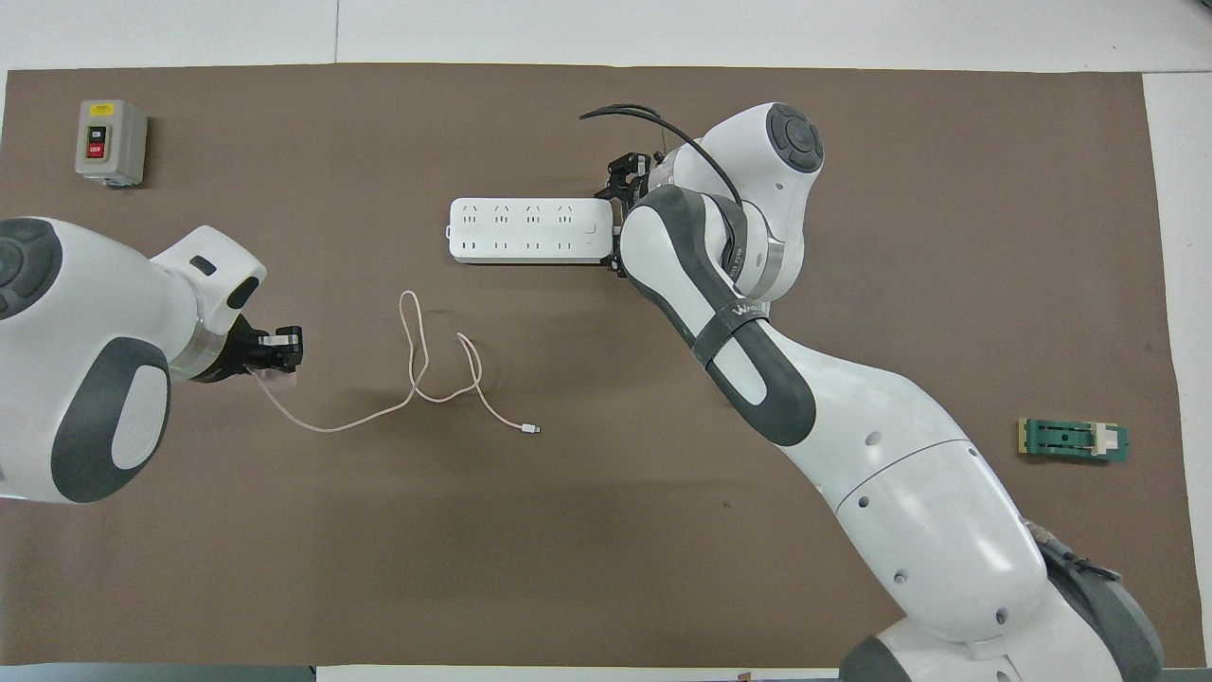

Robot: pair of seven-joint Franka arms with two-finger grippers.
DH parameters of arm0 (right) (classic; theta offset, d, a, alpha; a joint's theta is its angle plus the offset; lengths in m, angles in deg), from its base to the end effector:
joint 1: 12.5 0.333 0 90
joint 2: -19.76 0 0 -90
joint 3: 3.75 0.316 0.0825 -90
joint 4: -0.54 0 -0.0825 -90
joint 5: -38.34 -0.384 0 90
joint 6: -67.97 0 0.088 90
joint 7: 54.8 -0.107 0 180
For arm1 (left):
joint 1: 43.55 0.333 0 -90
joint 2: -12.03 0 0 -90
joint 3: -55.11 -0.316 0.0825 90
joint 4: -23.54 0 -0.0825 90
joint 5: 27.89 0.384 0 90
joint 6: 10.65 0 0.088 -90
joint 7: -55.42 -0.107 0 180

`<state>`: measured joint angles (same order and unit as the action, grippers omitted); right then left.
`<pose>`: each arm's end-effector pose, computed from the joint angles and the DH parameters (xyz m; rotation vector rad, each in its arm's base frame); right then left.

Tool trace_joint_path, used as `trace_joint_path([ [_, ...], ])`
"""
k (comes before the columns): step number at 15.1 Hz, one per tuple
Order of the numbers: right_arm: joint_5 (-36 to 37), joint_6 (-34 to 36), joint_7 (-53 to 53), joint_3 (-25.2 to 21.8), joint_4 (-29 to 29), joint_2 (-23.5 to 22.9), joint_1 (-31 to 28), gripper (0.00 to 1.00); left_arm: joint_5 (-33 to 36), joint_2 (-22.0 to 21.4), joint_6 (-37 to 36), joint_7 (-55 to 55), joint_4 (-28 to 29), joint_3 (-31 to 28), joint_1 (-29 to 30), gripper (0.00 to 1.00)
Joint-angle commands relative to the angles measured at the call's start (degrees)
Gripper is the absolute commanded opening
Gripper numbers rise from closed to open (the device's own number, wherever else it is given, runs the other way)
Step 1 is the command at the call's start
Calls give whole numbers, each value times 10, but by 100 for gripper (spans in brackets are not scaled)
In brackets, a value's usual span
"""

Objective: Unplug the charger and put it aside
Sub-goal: 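Lower the charger onto the table and open the left gripper while the right gripper releases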

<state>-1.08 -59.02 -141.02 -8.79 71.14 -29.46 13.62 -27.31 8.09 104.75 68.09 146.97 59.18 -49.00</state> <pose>0.7050 0.3145 0.2690 -1.9874 1.8300 0.4631 0.5086 -0.0850 0.4236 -3.1115 -0.0788 0.1052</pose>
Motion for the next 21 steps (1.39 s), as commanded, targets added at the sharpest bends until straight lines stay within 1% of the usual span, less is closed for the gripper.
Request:
trace_joint_path([
  [1,15,21,-3,1,-18,-3,-15,100,-25,-24,29,-75,61,2,29,0],
  [2,14,23,-4,1,-17,2,-15,100,-55,-21,32,-90,64,2,37,0],
  [3,15,24,-3,1,-17,11,-17,100,-65,-18,33,-98,67,2,37,0],
  [6,21,43,9,-5,5,47,-18,100,-70,-15,73,-98,101,2,35,0],
  [9,86,88,51,-12,34,93,-19,100,-70,-16,91,-106,124,2,33,0],
  [10,107,103,81,-12,47,109,-22,100,-70,-16,97,-125,134,2,34,2],
  [11,129,128,114,-13,60,131,-23,100,-70,-14,118,-152,151,1,42,5],
  [12,157,166,145,-16,67,154,-31,100,-70,-14,155,-190,174,-1,58,14],
  [13,179,207,172,-20,70,177,-43,100,-70,-18,167,-214,185,0,80,30],
  [14,194,238,207,-21,77,201,-55,100,-69,-16,165,-224,183,-1,84,55],
  [15,216,272,267,-22,94,232,-69,100,-68,-14,166,-229,183,-1,88,84],
  [16,251,298,347,-22,113,263,-80,100,-67,-15,162,-244,180,-2,95,100],
  [17,285,316,424,-22,127,288,-91,100,-67,-16,128,-271,163,-2,118,100],
  [18,300,333,477,-22,134,310,-111,100,-66,-14,63,-285,126,-1,134,100],
  [19,303,354,515,-22,132,327,-131,100,-65,-11,8,-287,87,-2,141,100],
  [20,308,371,558,-23,132,341,-144,100,-63,-2,-26,-288,51,-2,142,100],
  [21,332,384,597,-23,133,354,-147,100,-62,7,-63,-281,14,-2,142,100],
])
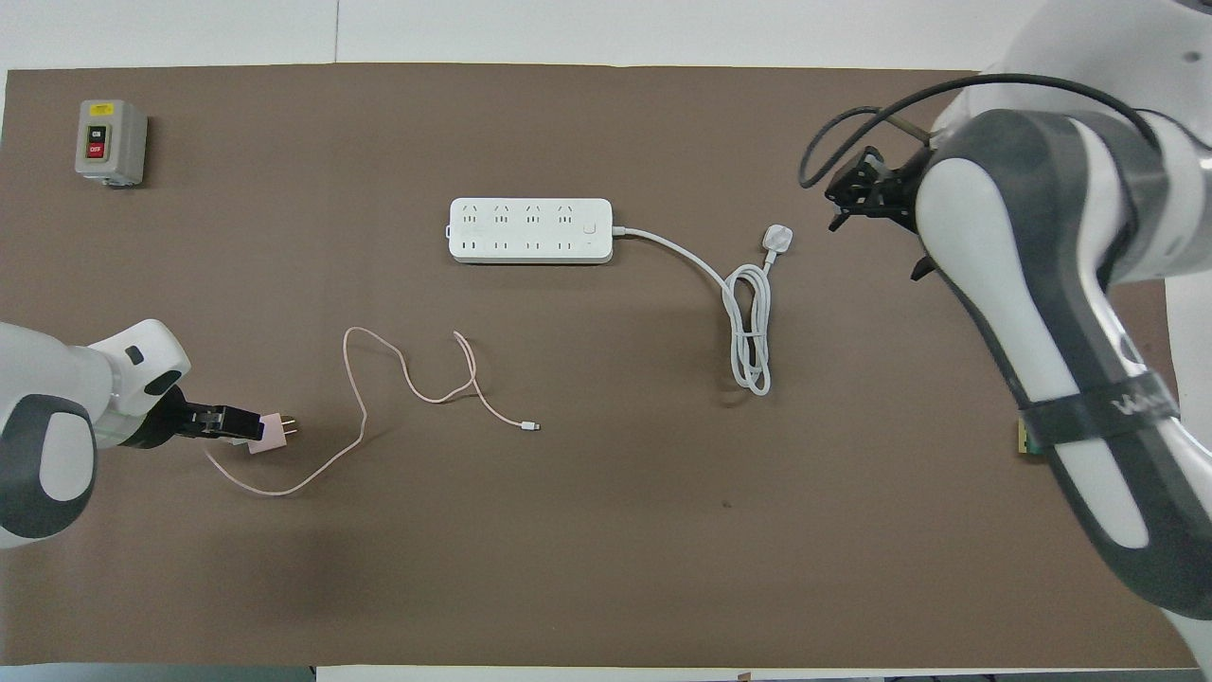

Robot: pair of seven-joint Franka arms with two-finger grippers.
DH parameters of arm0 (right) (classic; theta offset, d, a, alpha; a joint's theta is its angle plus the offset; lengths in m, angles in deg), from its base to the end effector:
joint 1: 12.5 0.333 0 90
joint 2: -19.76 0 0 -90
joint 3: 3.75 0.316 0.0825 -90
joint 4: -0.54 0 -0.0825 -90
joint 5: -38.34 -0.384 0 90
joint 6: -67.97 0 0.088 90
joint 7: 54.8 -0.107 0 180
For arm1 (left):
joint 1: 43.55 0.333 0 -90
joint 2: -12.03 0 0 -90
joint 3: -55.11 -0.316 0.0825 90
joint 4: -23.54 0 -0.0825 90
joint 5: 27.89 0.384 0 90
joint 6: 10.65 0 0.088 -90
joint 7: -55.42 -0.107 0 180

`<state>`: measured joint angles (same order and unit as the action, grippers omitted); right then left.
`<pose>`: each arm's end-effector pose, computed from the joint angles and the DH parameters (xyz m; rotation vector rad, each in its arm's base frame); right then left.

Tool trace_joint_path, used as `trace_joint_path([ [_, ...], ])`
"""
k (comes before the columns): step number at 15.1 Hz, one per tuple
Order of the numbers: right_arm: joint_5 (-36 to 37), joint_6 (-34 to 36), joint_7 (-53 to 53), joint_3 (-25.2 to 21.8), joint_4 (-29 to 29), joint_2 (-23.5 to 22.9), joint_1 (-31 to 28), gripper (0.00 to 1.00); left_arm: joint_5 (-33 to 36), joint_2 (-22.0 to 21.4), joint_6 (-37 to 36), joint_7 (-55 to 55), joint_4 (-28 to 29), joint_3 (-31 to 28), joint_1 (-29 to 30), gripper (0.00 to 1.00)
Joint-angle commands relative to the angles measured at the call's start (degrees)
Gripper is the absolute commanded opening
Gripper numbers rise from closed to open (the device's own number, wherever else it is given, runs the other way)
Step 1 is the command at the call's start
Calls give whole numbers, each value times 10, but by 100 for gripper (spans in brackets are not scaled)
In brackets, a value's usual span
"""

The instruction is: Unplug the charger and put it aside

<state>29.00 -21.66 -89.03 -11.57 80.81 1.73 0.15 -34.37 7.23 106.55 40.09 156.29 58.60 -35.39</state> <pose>0.6338 0.0831 0.5174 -2.9622 0.7891 0.2767 0.4750 0.0325 0.3623 3.0036 -0.1867 -0.2550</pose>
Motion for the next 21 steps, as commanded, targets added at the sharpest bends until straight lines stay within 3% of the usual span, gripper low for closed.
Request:
trace_joint_path([
  [1,59,17,114,6,37,55,-14,100,9,26,-113,7,-121,4,5,100],
  [3,76,36,154,7,44,82,-41,100,9,43,-173,43,-199,4,3,100],
  [6,76,41,254,15,50,113,-80,100,11,43,-197,114,-271,6,-6,100],
  [10,75,54,262,11,58,128,-84,100,36,27,-198,175,-296,10,-17,100],
  [14,76,57,261,11,60,172,-80,100,49,15,-213,187,-334,10,-29,100],
  [17,79,41,284,11,73,172,-79,100,59,20,-264,189,-375,10,-29,100],
  [21,104,46,330,7,109,172,-94,100,59,18,-290,190,-384,19,-37,100],
])
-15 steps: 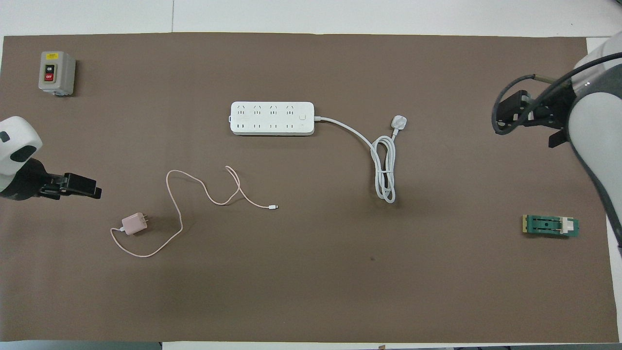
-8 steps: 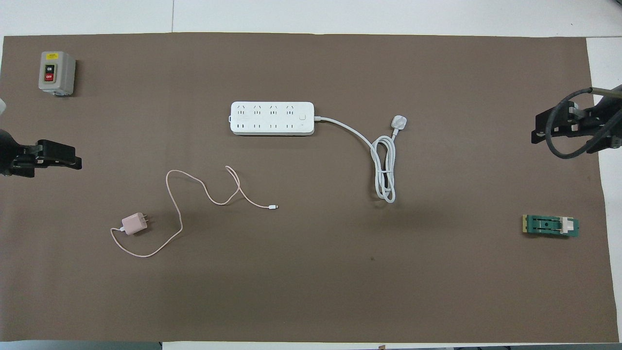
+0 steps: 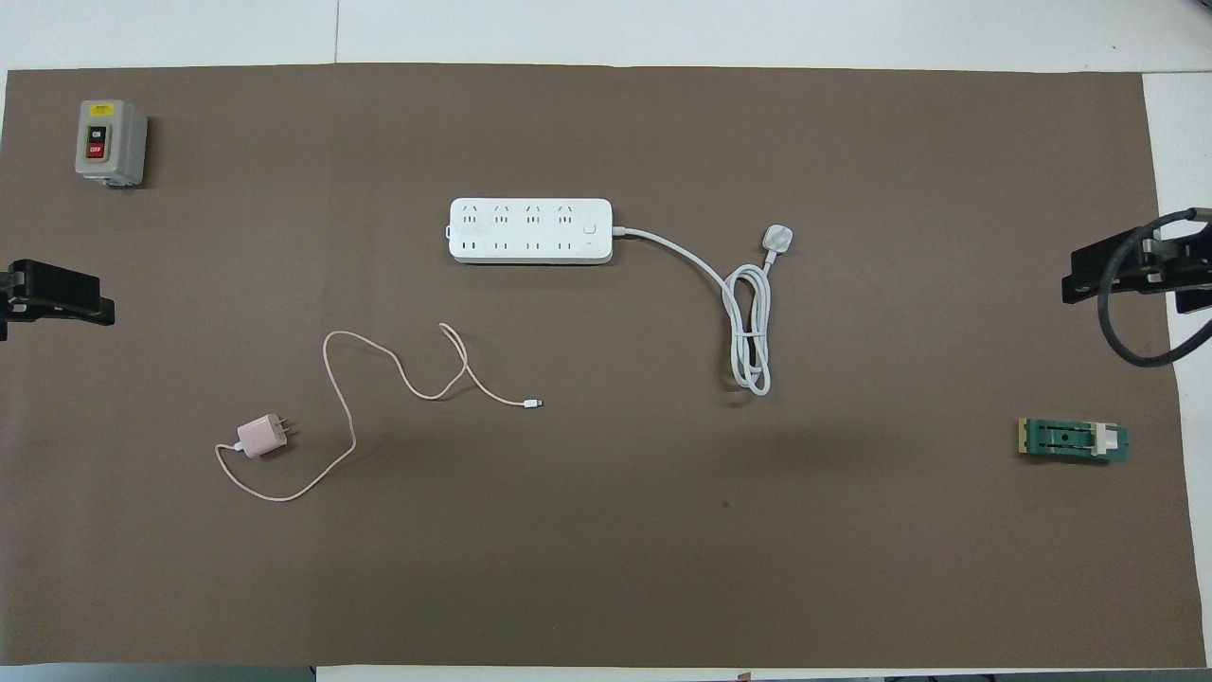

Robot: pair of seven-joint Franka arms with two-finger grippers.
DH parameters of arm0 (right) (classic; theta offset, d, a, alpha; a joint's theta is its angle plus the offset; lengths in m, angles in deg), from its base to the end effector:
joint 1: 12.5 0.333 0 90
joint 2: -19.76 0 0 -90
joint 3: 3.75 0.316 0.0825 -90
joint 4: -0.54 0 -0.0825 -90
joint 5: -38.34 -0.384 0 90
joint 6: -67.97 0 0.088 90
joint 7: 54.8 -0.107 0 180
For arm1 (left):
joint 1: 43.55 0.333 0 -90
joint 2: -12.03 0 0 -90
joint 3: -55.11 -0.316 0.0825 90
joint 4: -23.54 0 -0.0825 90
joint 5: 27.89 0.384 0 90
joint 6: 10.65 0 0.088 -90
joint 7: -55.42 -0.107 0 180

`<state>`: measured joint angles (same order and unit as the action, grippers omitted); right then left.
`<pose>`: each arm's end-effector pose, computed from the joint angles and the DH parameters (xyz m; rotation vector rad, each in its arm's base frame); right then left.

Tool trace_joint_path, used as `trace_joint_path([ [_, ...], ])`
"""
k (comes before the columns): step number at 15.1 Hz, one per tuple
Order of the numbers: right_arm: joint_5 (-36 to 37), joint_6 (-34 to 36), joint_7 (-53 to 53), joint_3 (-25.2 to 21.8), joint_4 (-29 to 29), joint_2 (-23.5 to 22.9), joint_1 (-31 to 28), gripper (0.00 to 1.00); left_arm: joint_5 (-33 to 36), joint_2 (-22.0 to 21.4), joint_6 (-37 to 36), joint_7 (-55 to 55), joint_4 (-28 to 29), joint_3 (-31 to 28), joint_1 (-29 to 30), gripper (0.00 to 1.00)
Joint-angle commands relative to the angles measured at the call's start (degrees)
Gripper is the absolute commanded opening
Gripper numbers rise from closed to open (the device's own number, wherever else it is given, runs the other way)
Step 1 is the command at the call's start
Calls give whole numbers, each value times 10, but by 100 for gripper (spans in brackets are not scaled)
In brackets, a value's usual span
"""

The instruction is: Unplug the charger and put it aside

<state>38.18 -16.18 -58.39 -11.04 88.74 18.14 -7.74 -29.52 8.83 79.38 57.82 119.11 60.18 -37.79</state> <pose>0.5516 -0.0230 0.6152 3.1316 -0.1674 -0.1549 0.5354 0.0021 0.6091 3.1169 0.0854 -0.0646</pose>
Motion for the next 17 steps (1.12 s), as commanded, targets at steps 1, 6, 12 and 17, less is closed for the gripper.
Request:
trace_joint_path([
  [1,14,-8,26,-4,28,0,-16,100,10,5,-20,13,-20,3,-13,100],
  [6,2,6,30,-12,28,2,-17,100,11,7,-21,7,-13,3,-23,100],
  [12,4,12,30,-3,21,9,-15,100,12,-17,-9,-34,33,3,-46,100],
  [17,7,-16,28,-1,21,7,-14,100,12,-21,2,-34,39,3,-51,100],
])
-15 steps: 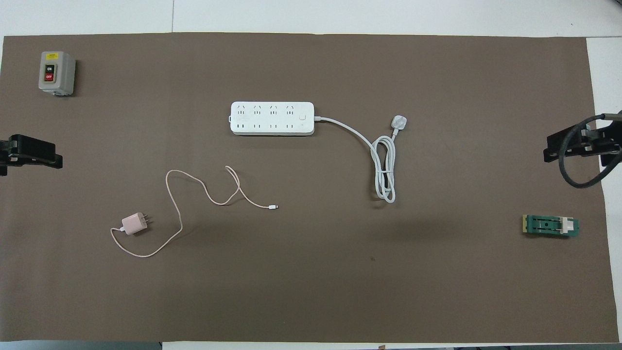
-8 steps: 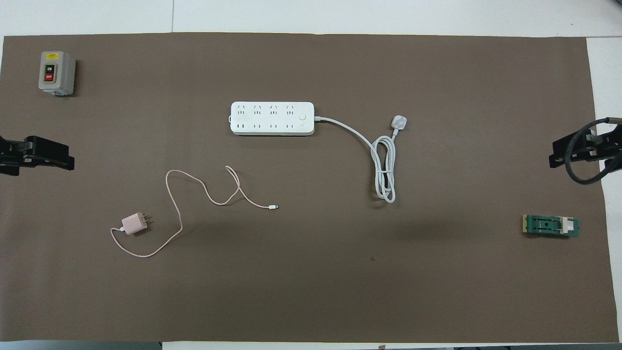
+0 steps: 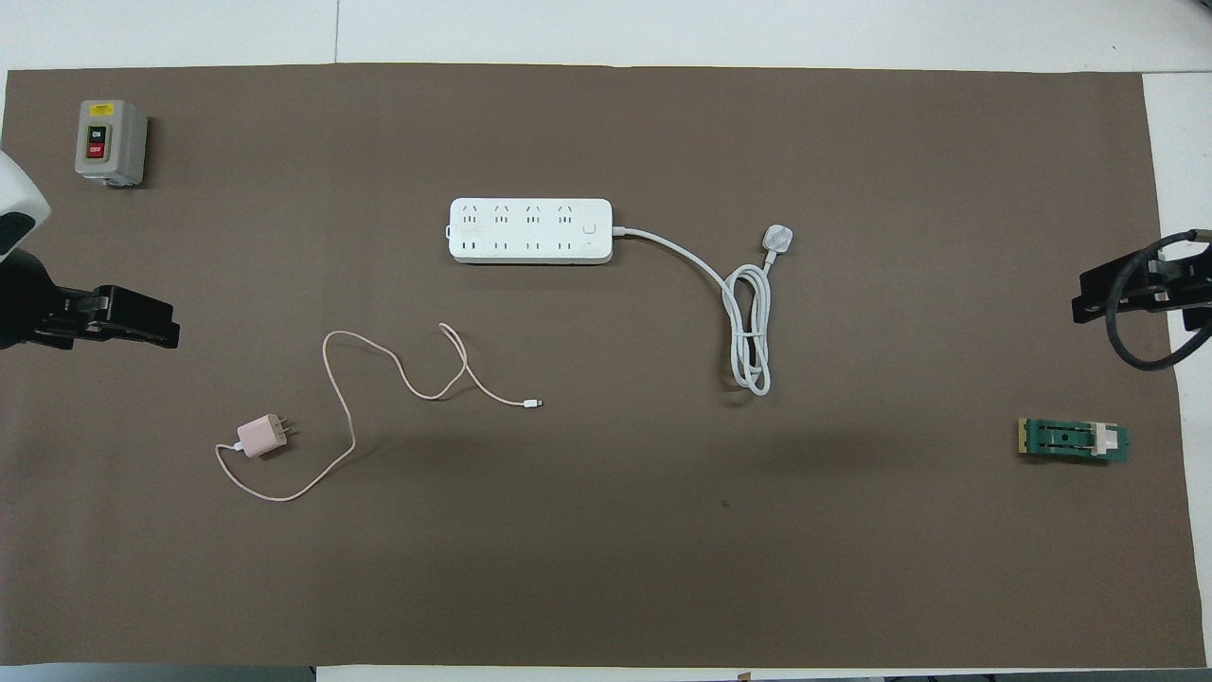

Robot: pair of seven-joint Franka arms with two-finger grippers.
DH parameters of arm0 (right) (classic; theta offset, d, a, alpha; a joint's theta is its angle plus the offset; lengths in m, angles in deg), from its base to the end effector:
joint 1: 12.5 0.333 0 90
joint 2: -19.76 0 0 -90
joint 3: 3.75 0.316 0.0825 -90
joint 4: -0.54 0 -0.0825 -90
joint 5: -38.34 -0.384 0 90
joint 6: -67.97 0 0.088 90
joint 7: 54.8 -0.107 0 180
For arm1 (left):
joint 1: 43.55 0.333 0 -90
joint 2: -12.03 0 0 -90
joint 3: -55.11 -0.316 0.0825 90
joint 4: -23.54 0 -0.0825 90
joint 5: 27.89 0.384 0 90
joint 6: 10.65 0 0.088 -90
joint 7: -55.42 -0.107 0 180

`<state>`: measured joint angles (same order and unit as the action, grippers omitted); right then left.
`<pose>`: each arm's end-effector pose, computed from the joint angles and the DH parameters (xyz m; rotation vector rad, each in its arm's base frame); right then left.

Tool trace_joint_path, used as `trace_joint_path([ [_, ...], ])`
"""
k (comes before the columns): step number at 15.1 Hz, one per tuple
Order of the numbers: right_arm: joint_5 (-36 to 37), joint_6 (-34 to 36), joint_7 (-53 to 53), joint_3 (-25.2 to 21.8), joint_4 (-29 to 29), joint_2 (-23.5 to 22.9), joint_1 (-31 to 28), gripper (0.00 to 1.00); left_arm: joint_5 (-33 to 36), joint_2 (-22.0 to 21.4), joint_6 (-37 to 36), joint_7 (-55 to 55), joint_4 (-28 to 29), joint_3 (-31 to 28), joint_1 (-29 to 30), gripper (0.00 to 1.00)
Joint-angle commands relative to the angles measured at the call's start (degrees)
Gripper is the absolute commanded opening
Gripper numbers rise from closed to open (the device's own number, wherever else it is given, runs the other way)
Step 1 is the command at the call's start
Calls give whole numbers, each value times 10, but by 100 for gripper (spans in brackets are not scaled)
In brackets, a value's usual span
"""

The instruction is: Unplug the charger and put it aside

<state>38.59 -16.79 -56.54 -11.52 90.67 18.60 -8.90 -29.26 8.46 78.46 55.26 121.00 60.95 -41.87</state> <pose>0.5484 -0.0397 0.6049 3.1276 -0.1619 -0.1786 0.5285 -0.0426 0.5957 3.1220 -0.1160 -0.1318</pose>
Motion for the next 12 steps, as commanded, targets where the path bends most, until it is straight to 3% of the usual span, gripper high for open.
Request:
trace_joint_path([
  [1,3,-10,9,4,1,2,-2,100,9,-17,11,-8,20,-5,-10,100],
  [12,2,-8,10,4,6,9,1,100,8,-9,15,-6,13,-5,-10,100],
])
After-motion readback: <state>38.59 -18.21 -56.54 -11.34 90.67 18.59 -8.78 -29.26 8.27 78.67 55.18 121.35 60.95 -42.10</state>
